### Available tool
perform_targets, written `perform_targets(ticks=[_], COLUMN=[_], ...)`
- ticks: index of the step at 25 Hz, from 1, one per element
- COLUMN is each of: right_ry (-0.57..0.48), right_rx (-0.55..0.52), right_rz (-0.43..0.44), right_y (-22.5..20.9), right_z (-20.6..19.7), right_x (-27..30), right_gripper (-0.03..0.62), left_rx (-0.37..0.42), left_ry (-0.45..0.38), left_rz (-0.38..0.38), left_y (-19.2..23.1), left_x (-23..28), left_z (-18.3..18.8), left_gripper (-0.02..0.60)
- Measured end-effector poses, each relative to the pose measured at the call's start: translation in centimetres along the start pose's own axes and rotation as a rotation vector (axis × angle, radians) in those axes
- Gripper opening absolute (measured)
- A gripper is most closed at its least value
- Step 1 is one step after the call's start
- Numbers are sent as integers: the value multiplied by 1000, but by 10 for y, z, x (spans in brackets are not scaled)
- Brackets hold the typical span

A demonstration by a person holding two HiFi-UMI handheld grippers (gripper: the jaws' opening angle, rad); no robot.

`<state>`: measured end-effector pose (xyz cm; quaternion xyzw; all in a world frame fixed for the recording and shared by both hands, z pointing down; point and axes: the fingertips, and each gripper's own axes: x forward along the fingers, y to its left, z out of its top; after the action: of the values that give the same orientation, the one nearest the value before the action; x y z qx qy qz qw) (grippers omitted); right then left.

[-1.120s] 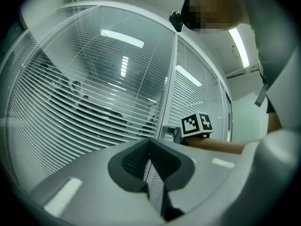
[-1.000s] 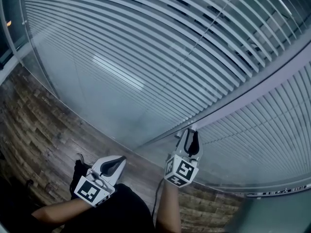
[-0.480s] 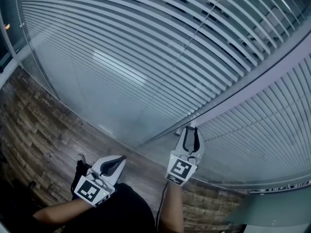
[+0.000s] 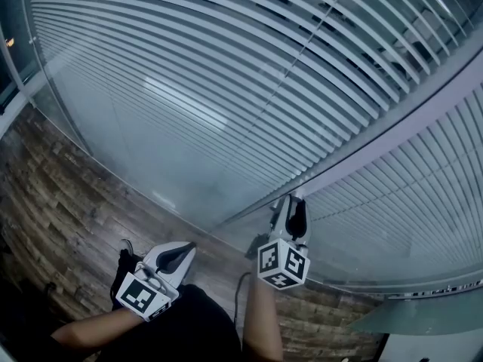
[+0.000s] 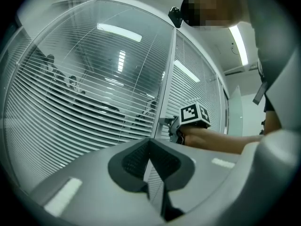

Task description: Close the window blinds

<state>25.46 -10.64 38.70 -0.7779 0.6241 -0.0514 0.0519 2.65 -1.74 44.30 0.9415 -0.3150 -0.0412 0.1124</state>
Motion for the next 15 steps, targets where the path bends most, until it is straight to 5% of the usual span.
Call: perform_targets(ticks=[6, 15], right_ry=[5, 53], right_rx=[33, -196], right_rz=[-37, 29], right_y=[-1, -3], right_z=[7, -1], right_x=[-1, 3], right_gripper=[132, 132], left_rx=[-10, -20], left_ry=[-5, -11], left_rz=[-29, -53], left_y=[-2, -6], left_x=[-2, 5], left_z=[5, 0], left_gripper=[-2, -2])
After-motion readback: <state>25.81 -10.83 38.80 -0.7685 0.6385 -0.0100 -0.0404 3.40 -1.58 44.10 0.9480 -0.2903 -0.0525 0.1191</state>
